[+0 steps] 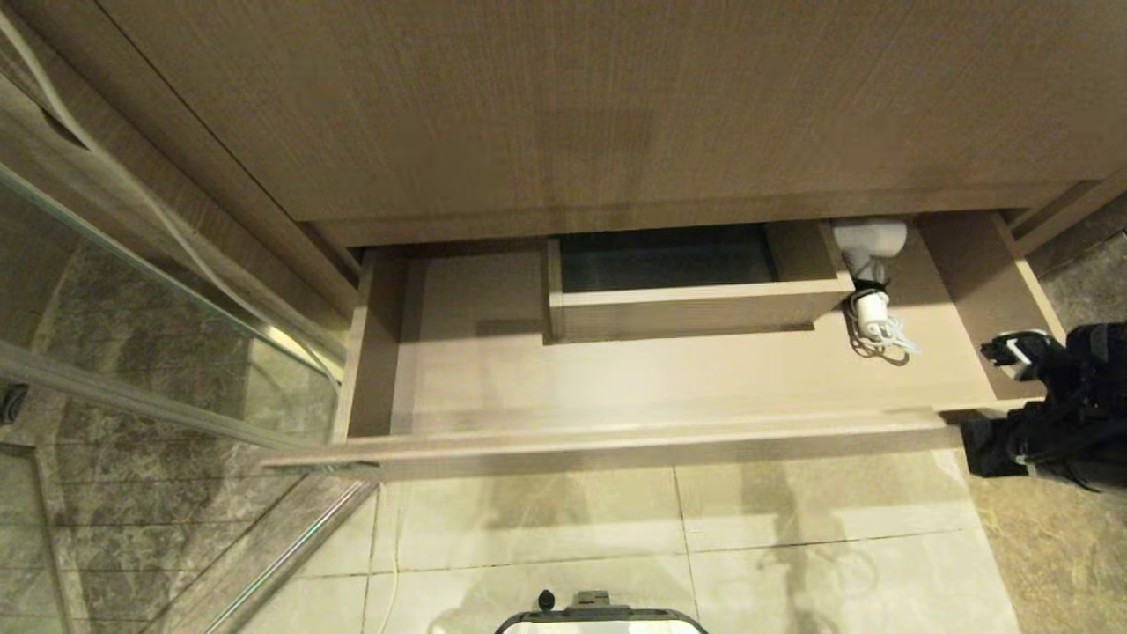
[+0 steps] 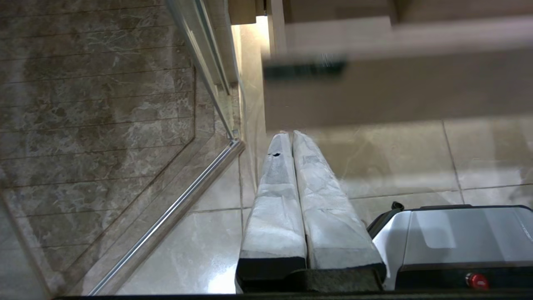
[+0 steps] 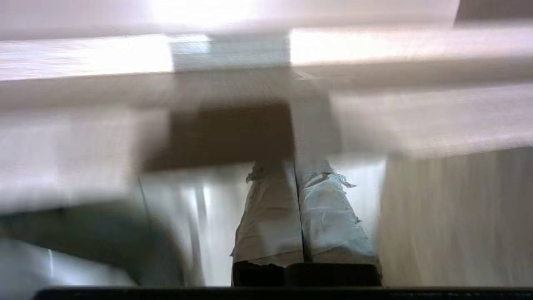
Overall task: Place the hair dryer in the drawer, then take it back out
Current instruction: Close the drawer
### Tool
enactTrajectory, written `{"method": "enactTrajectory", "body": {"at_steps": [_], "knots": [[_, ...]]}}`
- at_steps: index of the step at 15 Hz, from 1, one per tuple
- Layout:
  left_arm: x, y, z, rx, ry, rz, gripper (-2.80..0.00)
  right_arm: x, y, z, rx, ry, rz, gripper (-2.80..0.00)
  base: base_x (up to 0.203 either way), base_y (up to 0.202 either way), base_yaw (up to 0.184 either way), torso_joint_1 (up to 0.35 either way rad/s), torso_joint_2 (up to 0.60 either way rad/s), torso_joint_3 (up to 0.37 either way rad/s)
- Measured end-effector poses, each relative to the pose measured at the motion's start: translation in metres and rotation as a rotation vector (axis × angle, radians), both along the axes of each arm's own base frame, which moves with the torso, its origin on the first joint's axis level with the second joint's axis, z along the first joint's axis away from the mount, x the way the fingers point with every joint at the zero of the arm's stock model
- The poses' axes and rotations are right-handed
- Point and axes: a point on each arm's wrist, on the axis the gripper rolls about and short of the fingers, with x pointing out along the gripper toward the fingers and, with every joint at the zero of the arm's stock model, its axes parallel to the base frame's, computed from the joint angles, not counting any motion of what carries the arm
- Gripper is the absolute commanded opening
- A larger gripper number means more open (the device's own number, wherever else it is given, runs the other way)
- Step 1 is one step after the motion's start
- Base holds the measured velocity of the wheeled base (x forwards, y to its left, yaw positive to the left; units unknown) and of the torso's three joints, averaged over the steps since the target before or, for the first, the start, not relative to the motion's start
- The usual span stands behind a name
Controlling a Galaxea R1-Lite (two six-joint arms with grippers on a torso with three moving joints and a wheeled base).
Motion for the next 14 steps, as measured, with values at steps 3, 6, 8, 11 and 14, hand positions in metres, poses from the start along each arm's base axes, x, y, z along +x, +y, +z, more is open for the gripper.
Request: {"method": "enactTrajectory", "body": {"at_steps": [3,6,8,11,14], "knots": [[0.0,0.0,0.0,0.0,0.0,0.0,-2.8,0.014,-0.001,0.023,0.024,-0.208,0.021,-2.8,0.0,0.0,0.0,0.0,0.0,0.0],[0.0,0.0,0.0,0.0,0.0,0.0,-2.8,0.023,-0.003,0.037,0.013,-0.28,0.028,-2.8,0.0,0.0,0.0,0.0,0.0,0.0],[0.0,0.0,0.0,0.0,0.0,0.0,-2.8,0.018,-0.002,0.041,0.013,-0.277,0.028,-2.8,0.0,0.0,0.0,0.0,0.0,0.0],[0.0,0.0,0.0,0.0,0.0,0.0,-2.8,-0.01,0.002,0.044,0.02,-0.216,0.027,-2.8,0.0,0.0,0.0,0.0,0.0,0.0],[0.0,0.0,0.0,0.0,0.0,0.0,-2.8,-0.046,0.008,0.048,0.02,-0.193,0.02,-2.8,0.0,0.0,0.0,0.0,0.0,0.0]]}}
